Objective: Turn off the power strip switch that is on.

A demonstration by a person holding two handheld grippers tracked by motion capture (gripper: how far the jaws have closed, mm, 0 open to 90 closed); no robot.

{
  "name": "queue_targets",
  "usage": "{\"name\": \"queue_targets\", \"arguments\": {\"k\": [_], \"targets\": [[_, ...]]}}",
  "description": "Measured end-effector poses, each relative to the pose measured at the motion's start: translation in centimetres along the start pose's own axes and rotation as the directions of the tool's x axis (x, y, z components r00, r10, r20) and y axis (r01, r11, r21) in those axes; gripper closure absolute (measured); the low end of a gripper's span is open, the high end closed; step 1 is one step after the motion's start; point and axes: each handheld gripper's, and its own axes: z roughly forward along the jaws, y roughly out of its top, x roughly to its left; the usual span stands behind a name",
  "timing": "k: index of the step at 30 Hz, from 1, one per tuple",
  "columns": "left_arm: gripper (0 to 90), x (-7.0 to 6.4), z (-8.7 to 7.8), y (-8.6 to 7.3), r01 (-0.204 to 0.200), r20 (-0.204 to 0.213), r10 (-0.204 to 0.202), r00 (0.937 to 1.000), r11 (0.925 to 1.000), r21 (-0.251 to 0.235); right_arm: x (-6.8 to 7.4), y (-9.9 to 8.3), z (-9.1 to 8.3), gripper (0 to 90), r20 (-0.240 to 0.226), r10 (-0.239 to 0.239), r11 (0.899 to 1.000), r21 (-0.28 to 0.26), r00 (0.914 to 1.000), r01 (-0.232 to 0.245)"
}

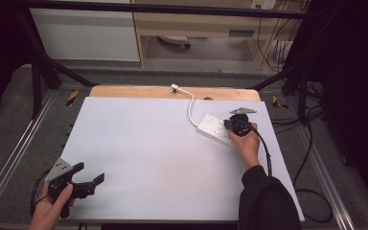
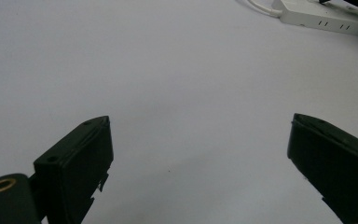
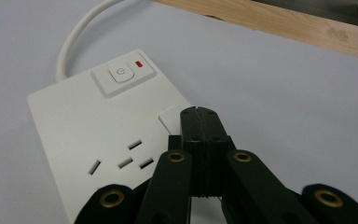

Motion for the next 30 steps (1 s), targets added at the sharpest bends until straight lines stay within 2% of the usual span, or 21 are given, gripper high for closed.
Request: {"name": "queue_targets", "arguments": {"k": [2,21,30], "targets": [[6.9,-0.04,-0.01,0.00,0.001,0.001,-0.001,1.0000,1.0000,-0.001,-0.09,0.00,0.03,90.0,-0.006,0.015,1.000,-0.002,0.9999,-0.015],[7.0,0.05,-0.02,-0.01,0.002,-0.001,-0.002,1.0000,1.0000,0.000,0.15,0.35,0.05,90.0,0.005,0.012,1.000,-0.009,0.9999,-0.012],[7.0,0.04,-0.02,-0.01,0.001,-0.001,-0.001,1.0000,1.0000,0.001,0.13,0.45,-0.04,88.4,-0.001,0.029,0.999,-0.015,0.9996,-0.029]]}}
